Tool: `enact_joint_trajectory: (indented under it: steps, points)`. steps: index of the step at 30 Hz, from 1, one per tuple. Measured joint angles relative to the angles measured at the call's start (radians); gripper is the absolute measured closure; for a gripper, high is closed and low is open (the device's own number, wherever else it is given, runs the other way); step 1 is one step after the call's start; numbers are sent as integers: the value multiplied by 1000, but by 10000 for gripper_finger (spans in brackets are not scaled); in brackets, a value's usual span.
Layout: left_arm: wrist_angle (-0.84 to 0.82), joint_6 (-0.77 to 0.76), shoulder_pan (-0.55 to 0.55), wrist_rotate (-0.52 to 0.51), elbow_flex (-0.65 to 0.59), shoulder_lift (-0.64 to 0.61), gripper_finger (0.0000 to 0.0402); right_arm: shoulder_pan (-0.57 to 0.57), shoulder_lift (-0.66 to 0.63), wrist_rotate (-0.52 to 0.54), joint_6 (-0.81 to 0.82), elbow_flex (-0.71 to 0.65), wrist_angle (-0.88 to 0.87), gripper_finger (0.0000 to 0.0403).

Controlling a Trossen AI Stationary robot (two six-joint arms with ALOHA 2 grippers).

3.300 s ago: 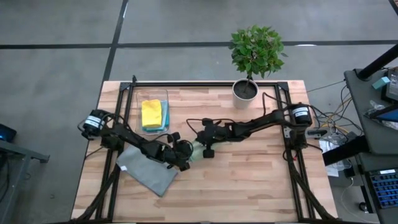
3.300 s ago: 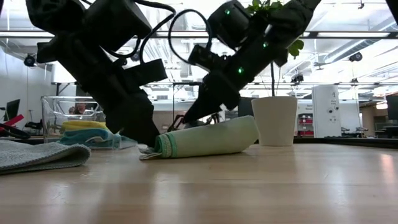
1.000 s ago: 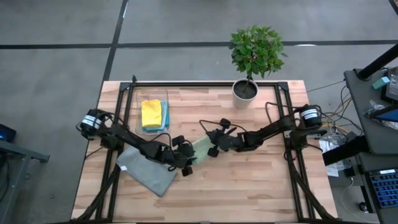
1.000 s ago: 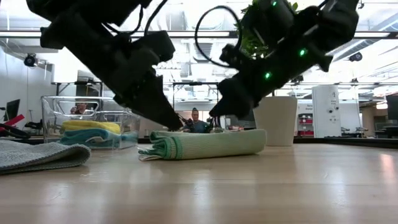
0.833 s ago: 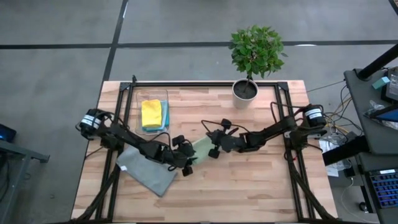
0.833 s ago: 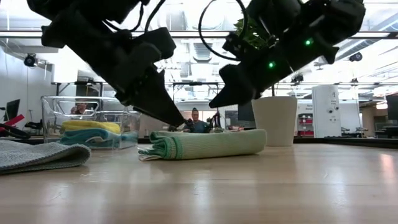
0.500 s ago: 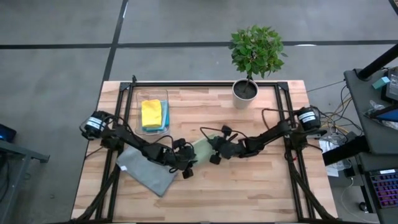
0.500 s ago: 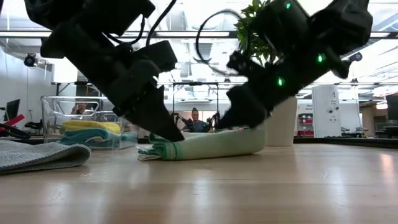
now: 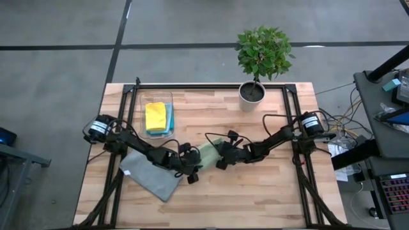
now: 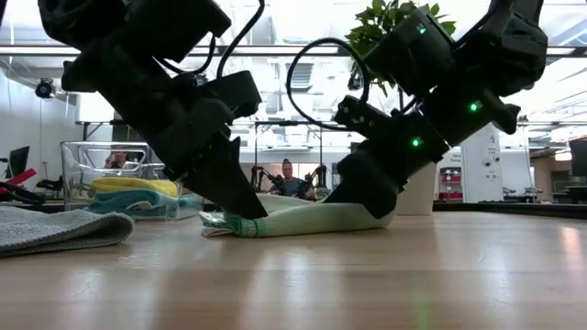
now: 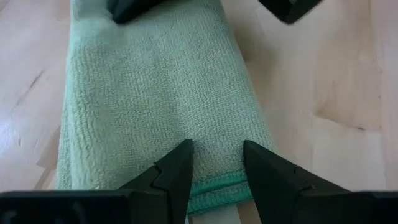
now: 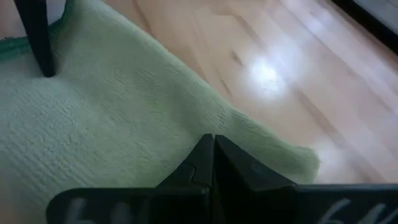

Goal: Fold microfiber towels
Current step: Stack the folded light green microfiber towel on top of the yellow microfiber towel on the bin

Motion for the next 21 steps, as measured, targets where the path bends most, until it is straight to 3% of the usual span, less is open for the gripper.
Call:
enact_joint_trajectory:
  steps: [21]
  points:
    - [-41, -27, -1, 46, -2, -88, 269, 77, -219, -4, -80, -36, -57, 394]
